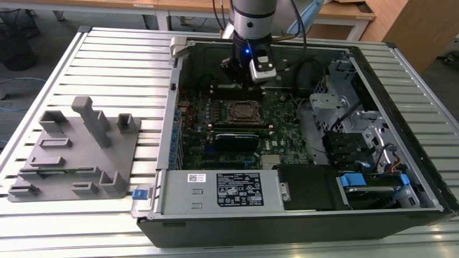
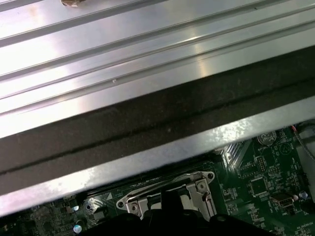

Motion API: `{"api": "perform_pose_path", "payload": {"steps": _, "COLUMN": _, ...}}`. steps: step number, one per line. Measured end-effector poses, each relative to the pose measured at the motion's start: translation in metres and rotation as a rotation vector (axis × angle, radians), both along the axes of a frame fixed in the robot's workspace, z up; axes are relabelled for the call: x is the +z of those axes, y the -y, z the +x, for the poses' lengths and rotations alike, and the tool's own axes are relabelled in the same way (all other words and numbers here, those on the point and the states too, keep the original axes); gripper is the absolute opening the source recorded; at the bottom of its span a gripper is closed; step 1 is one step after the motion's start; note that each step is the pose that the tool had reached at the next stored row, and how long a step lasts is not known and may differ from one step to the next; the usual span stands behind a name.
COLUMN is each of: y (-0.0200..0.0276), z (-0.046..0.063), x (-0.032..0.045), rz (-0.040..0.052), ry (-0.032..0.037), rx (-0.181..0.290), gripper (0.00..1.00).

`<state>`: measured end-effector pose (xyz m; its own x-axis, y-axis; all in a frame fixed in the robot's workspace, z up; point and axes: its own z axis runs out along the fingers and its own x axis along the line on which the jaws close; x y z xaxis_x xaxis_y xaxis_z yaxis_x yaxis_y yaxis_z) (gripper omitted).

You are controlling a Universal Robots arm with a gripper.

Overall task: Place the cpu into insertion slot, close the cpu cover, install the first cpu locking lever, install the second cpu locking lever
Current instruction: 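Install the first cpu locking lever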

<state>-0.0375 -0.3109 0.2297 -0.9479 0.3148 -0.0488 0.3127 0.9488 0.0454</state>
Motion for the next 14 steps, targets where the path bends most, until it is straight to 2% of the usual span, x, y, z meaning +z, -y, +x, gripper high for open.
{"api": "perform_pose_path", "payload": {"steps": 2, "y": 0.0006, "z": 0.0000, "x": -0.0001, "rz": -0.0055, "ry": 0.0000, "rx": 0.001, "gripper": 0.11}}
{"api": "perform_pose_path", "payload": {"steps": 14, "y": 0.0007, "z": 0.0000, "x": -0.0001, "rz": -0.0068, "ry": 0.0001, "rx": 0.001, "gripper": 0.11}}
